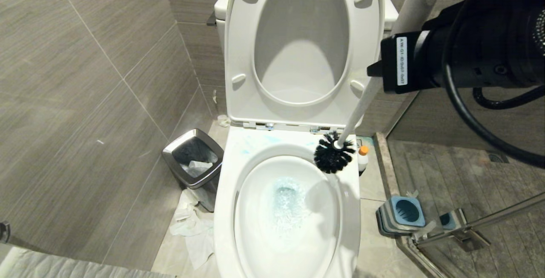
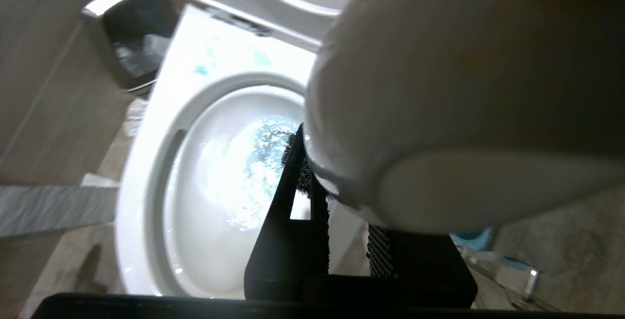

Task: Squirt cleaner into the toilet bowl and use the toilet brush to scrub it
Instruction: Put the toilet brush back

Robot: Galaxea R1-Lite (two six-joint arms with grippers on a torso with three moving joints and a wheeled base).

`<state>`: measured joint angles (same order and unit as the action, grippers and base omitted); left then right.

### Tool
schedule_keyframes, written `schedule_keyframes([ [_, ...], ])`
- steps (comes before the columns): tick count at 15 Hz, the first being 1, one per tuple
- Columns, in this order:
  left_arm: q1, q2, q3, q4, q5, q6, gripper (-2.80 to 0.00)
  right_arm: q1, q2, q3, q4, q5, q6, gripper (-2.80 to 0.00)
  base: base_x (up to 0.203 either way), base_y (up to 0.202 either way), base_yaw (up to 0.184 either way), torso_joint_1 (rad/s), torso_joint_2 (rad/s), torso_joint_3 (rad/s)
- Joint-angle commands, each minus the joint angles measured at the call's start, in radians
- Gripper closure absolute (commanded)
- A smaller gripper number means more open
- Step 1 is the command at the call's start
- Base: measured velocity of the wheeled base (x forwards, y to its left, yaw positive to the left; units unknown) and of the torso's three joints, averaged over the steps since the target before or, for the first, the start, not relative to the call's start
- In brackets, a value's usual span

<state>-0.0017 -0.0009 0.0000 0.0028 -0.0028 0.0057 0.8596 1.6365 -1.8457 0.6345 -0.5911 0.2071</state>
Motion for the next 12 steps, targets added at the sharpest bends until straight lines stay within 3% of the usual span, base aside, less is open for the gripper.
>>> schedule_keyframes([
  [1,0.000,0.001,0.002,0.000,0.000,0.000,0.00,-0.082,-0.024,0.000,0.005,-0.003,-0.006,0.00,0.000,0.000,0.000,0.000,0.00,0.000],
  [4,0.000,0.001,0.002,0.000,0.000,0.000,0.00,-0.218,-0.045,0.003,0.004,0.010,-0.013,0.00,0.000,0.000,0.000,0.000,0.00,0.000],
  [12,0.000,0.001,0.002,0.000,0.000,0.000,0.00,-0.585,-0.154,0.164,-0.025,0.206,-0.069,0.00,0.000,0.000,0.000,0.000,0.00,0.000],
])
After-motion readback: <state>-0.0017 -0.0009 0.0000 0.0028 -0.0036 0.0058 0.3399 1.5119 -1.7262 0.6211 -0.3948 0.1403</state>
